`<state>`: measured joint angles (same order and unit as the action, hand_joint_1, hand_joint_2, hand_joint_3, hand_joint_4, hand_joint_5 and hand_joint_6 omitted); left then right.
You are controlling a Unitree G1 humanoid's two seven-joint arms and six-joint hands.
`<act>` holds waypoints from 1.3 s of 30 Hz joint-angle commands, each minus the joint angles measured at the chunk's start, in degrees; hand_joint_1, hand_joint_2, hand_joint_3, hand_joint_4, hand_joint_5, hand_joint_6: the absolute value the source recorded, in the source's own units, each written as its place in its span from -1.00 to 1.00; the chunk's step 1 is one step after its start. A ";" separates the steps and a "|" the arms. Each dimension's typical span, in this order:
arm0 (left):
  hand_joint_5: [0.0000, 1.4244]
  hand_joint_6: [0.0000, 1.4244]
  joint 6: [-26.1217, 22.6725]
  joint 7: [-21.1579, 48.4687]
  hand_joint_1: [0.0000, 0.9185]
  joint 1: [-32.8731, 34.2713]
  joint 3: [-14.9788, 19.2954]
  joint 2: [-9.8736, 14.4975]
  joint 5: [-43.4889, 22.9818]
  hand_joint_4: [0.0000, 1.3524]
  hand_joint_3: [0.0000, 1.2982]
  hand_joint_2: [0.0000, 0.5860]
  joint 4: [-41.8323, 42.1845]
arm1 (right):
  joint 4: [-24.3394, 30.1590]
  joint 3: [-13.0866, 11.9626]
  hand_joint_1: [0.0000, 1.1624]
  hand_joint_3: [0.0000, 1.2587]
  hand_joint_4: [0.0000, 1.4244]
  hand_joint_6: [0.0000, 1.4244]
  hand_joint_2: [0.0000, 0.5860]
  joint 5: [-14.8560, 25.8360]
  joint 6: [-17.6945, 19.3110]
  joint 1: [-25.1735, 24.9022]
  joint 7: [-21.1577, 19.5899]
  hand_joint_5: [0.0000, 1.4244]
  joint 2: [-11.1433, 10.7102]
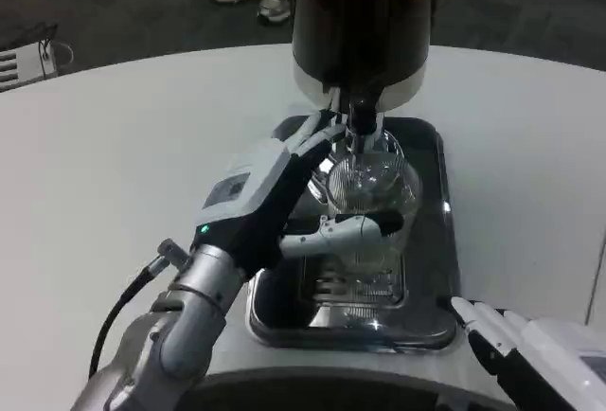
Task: Grasp the cup under the faucet to collect the drink, then remove the cup.
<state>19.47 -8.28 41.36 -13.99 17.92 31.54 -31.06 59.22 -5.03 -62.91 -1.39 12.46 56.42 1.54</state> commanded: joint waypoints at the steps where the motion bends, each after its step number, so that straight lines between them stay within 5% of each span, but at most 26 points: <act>1: -0.88 -0.75 0.96 1.75 -0.73 -4.96 1.58 2.28 -2.04 -1.00 -0.70 -0.94 6.46 | 0.78 0.77 -0.18 -1.00 -1.00 -1.00 0.73 0.28 -1.28 0.43 0.18 -1.00 -0.42; 11: -0.79 -0.71 0.17 6.99 -0.79 -17.07 8.40 7.21 -7.75 -0.94 -0.64 -0.95 22.65 | 0.78 1.72 -0.17 -1.00 -1.00 -1.00 0.73 0.55 -4.33 0.24 -0.03 -1.00 -2.14; 17: -0.48 -0.38 4.62 5.10 -0.87 -21.35 14.31 5.28 -14.88 -0.65 -0.47 -0.83 27.85 | 0.76 2.70 -0.17 -1.00 -1.00 -1.00 0.73 0.69 -6.29 -0.20 -0.23 -1.00 -3.45; 22: -0.39 -0.34 7.85 6.90 -0.92 -19.19 16.12 3.41 -21.29 -0.51 -0.40 -0.81 30.54 | 0.77 3.38 -0.17 -0.99 -1.00 -1.00 0.74 0.85 -7.18 -0.26 -0.55 -1.00 -4.36; 39: -0.43 -0.51 -0.60 23.07 -0.93 0.15 12.05 0.52 -31.00 -0.56 -0.52 -0.78 23.19 | 0.78 4.22 -0.17 -0.99 -1.00 -1.00 0.74 0.72 -8.09 1.30 -2.32 -1.00 -4.66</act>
<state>19.98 12.64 39.93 -1.27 18.87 1.64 -6.15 59.26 -0.73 -62.36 -9.32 12.94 54.94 -3.03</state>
